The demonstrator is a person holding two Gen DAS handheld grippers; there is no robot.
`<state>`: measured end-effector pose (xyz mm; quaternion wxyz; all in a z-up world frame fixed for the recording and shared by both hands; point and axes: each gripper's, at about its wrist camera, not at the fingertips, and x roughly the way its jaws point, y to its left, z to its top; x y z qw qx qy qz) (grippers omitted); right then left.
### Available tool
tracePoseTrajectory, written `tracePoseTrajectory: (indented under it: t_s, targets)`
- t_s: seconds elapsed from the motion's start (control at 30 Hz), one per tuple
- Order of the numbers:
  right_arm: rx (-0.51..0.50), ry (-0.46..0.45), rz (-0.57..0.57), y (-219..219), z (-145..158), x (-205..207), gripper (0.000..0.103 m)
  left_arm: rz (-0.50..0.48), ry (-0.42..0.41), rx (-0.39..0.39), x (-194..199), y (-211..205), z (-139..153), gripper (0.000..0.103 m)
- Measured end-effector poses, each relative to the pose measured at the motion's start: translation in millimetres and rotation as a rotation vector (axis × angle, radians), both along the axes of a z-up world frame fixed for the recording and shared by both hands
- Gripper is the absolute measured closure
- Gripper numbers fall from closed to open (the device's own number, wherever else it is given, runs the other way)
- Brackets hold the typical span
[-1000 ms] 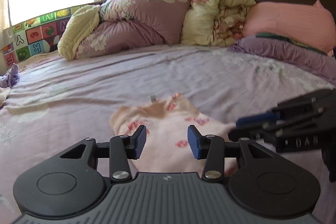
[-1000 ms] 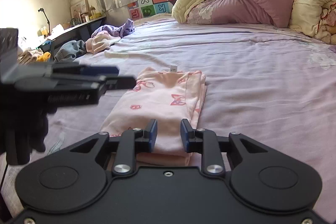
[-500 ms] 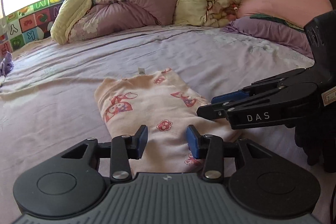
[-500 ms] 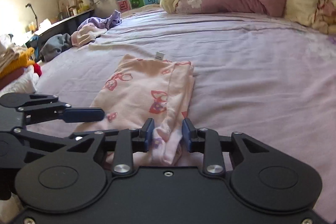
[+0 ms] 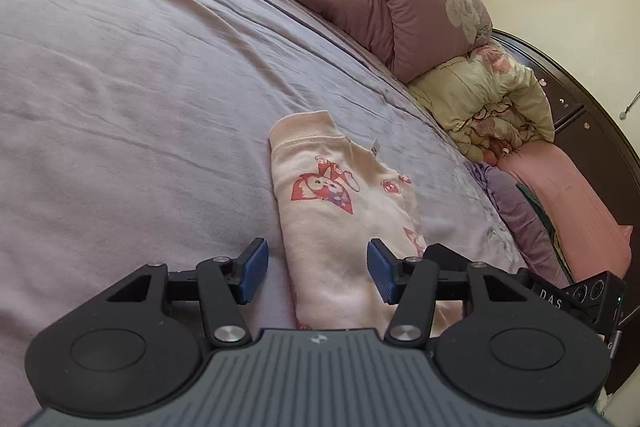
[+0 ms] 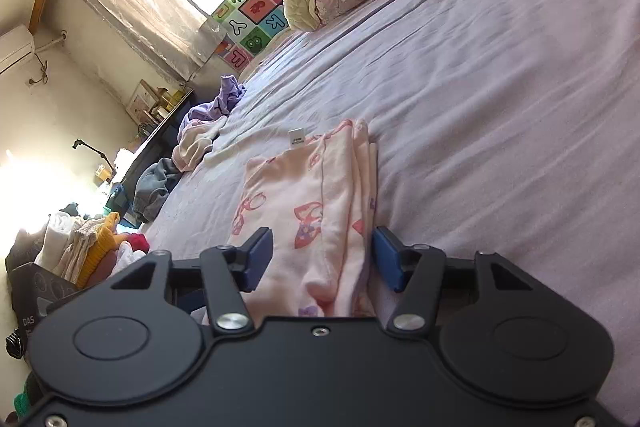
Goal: Fold clothes
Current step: 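Grasp the folded pink bundle with both grippers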
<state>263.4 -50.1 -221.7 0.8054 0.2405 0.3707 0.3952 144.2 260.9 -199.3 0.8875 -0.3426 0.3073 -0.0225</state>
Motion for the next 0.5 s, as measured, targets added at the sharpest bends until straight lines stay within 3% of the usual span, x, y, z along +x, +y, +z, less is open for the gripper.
tracePoseTrajectory:
  t_s: [0.13, 0.27, 0.4, 0.43, 0.5]
  targets:
    - [0.017, 0.025, -0.017, 2, -5, 2, 0.059, 0.011, 0.004, -0.045, 9, -1, -3, 0.05]
    - [-0.002, 0.016, -0.016, 6, -2, -4, 0.059, 0.037, -0.002, -0.14, -3, -3, -8, 0.05]
    - [-0.007, 0.023, -0.003, 7, 0, -6, 0.059, 0.039, 0.0, -0.074, 1, -16, -7, 0.051]
    - [-0.006, 0.022, -0.002, 8, -1, -6, 0.062, 0.039, 0.0, -0.058, 3, -18, -6, 0.062]
    - [0.003, 0.026, 0.0, 8, -2, -5, 0.071, 0.044, -0.011, -0.044, 1, -19, -9, 0.07]
